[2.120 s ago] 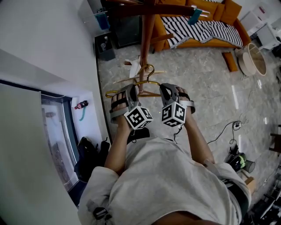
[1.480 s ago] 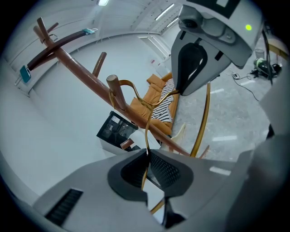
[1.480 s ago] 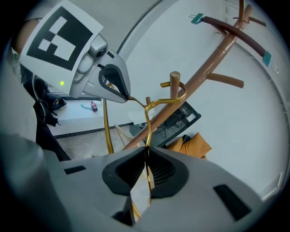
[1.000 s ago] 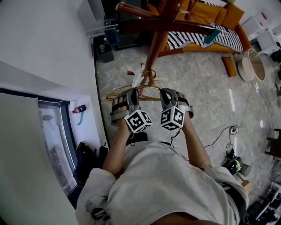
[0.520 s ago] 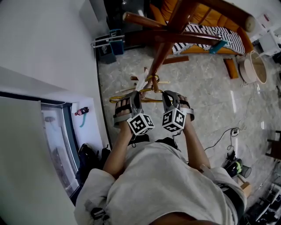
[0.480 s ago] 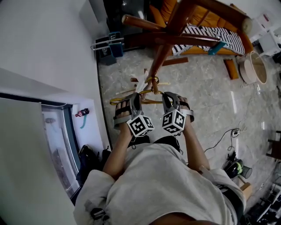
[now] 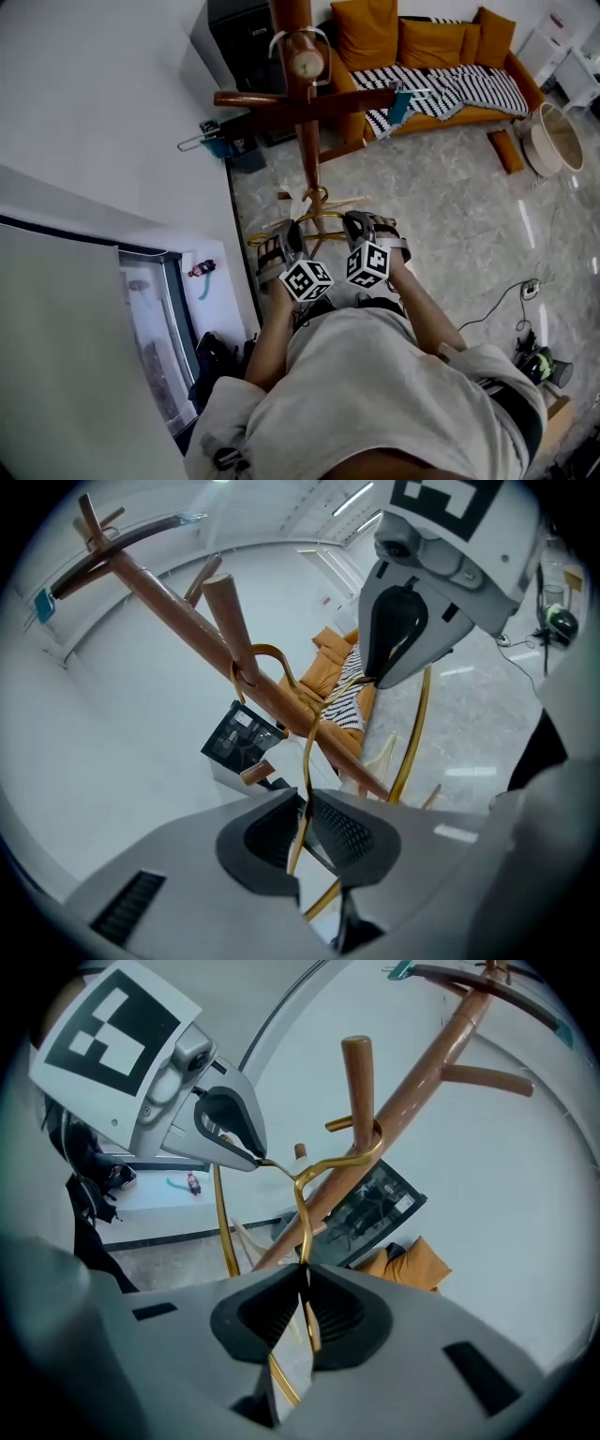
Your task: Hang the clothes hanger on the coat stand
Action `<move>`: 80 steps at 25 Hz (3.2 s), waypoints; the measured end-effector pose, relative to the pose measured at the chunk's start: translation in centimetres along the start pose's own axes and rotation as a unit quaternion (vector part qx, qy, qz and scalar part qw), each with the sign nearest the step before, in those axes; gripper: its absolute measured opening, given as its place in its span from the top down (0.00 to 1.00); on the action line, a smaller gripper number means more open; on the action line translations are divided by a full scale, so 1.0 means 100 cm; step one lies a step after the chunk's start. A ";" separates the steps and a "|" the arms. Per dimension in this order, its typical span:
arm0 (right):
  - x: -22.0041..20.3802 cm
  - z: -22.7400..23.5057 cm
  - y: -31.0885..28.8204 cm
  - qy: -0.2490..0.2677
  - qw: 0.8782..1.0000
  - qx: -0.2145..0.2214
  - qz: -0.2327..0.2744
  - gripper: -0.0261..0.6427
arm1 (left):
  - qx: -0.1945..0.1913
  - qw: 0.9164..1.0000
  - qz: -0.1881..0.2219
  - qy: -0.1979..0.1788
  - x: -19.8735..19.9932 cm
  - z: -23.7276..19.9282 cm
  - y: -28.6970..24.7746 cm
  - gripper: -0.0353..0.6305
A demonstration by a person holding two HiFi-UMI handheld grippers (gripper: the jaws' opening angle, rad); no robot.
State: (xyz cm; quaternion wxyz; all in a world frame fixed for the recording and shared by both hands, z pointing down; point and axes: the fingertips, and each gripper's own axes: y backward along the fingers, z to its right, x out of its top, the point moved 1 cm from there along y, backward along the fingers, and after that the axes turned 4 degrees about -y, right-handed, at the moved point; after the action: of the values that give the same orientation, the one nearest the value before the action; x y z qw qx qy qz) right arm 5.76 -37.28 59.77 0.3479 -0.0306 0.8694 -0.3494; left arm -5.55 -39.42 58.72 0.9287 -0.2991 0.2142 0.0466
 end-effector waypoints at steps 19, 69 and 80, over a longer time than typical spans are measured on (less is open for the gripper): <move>-0.025 0.031 0.038 -0.243 0.955 0.044 0.167 0.65 | -0.017 0.946 -0.019 0.322 0.026 0.038 0.048 0.80; 0.006 -0.076 0.392 -0.256 0.905 -0.121 0.318 0.95 | 0.106 0.883 0.242 0.389 0.067 0.087 0.379 0.93; 0.020 -0.055 0.417 -0.210 0.907 -0.124 0.343 0.95 | 0.133 0.877 0.254 0.386 0.089 0.065 0.386 0.94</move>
State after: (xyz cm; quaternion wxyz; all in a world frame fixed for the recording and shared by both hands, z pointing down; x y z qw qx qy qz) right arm 8.74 -3.15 35.21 0.6147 0.1543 0.7690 -0.0834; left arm -3.35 -4.56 39.00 0.7593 -0.1021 0.6287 0.1332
